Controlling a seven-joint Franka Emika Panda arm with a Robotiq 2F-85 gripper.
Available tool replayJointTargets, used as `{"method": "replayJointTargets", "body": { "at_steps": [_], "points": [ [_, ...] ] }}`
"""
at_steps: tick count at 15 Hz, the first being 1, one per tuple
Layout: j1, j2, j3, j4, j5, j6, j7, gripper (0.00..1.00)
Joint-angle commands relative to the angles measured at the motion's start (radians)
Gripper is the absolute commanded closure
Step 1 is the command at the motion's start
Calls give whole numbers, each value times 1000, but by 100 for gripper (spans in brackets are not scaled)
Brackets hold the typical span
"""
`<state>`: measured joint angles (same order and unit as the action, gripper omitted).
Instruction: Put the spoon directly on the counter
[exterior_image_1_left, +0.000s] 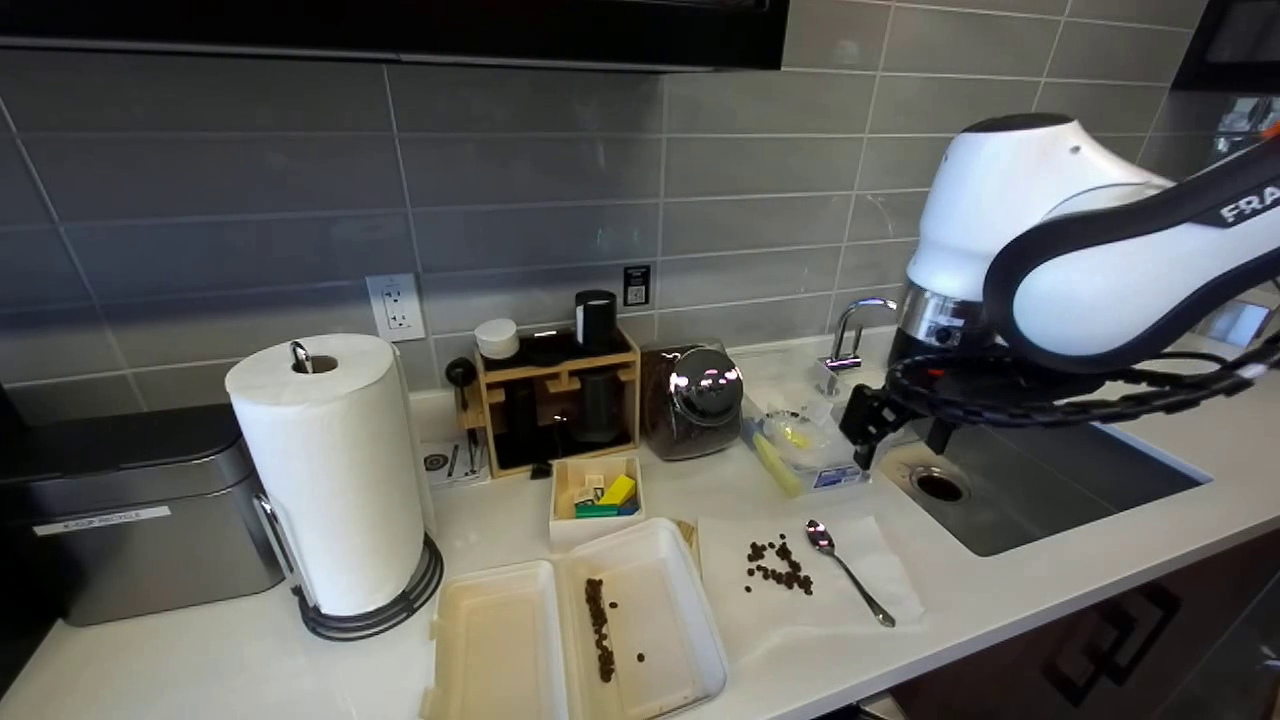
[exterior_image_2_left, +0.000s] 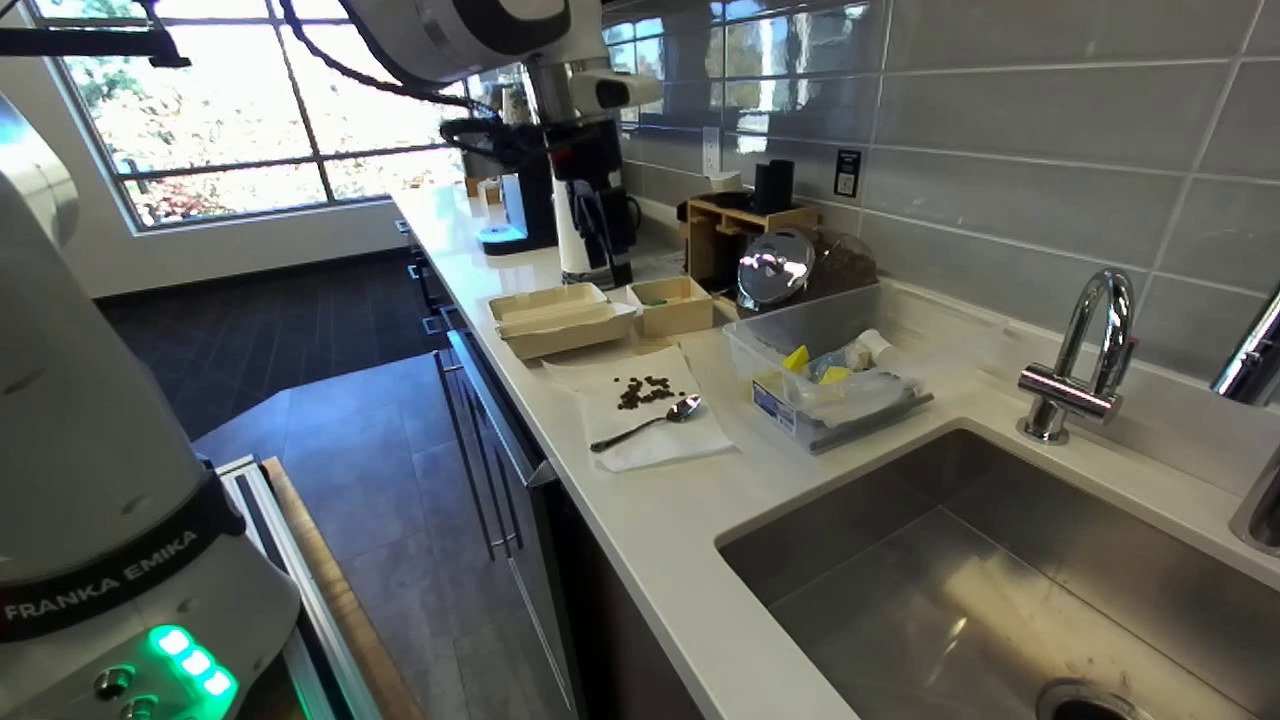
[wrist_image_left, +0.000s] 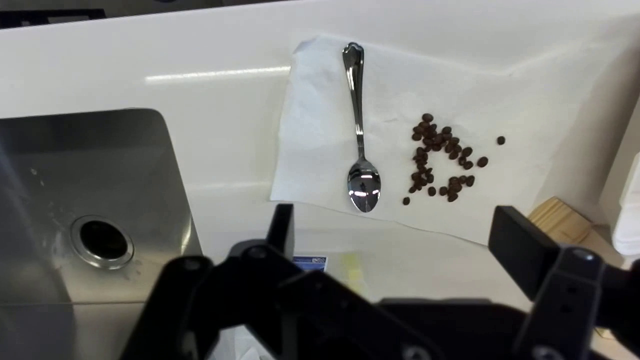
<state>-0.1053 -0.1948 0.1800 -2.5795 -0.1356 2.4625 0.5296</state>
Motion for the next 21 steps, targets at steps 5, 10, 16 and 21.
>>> {"method": "replayJointTargets", "body": {
  "at_steps": [5, 10, 16, 21],
  "points": [
    [48, 193, -86, 22, -117, 134, 147, 0],
    [67, 207, -110, 29, -121, 142, 149, 0],
    [78, 314, -139, 38, -126, 211, 127, 0],
    [113, 432, -187, 52, -98, 323, 71, 0]
  ]
}}
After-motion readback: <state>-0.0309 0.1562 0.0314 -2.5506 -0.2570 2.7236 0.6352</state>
